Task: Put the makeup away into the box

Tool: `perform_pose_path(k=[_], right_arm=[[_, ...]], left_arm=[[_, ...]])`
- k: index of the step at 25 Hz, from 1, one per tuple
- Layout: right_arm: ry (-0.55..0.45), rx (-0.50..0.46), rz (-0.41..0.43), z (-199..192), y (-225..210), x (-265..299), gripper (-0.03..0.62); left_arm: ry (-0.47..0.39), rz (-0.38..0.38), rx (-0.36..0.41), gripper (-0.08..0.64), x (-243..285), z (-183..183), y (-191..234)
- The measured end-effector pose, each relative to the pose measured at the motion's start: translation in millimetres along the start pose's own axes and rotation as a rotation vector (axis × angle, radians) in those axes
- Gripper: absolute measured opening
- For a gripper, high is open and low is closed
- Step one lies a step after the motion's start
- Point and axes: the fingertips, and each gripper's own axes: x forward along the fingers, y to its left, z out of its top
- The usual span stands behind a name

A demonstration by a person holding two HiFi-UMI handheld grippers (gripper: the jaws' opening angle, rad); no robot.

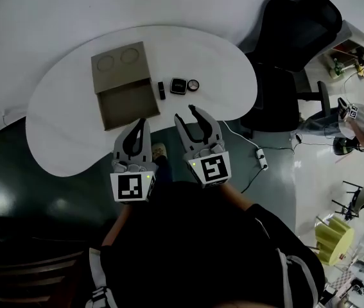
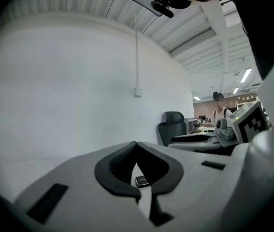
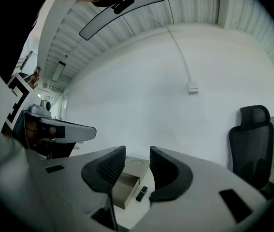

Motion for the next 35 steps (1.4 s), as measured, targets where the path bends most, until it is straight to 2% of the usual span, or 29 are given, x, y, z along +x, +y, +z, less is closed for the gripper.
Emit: perform_pose_path(k=[2, 4, 8, 12, 18, 26, 35], right_arm=[[0.02, -0.001, -0.019, -5.3, -3.4, 19.2, 0.158], [0.062, 0.009, -0.038, -11.0, -5.8, 35.1, 0.16], [0.075, 0.001, -0.055, -18.8, -10.5, 58.9, 0.167], [0.127, 0.009, -0.057, -29.4, -14.6, 71.9, 0.169], [0.095, -0.031, 0.005, -50.4, -24.2, 93.9, 0.169], [0.188, -0.027, 0.086, -93.3, -33.0, 118.5, 0.169], [0.305, 0.016, 0.127, -153.1, -29.9, 139.7, 0.169]], left_arm=[[-0.013, -0.029, -0.005, 0.008, 16.1, -1.7, 12.8], [0.013, -0.051, -0.015, 0.008, 29.2, -5.8, 23.8], [0.055, -0.091, -0.025, 0.008, 50.1, -12.0, 37.7], [0.081, -0.106, -0.041, 0.008, 65.0, -18.5, 43.2], [0.112, -0.1, -0.049, 0.008, 82.8, -26.7, 45.2], [0.168, -0.077, -0.054, 0.008, 109.6, -46.6, 48.0], [0.289, -0.08, -0.083, 0.008, 127.1, -93.6, 50.2]])
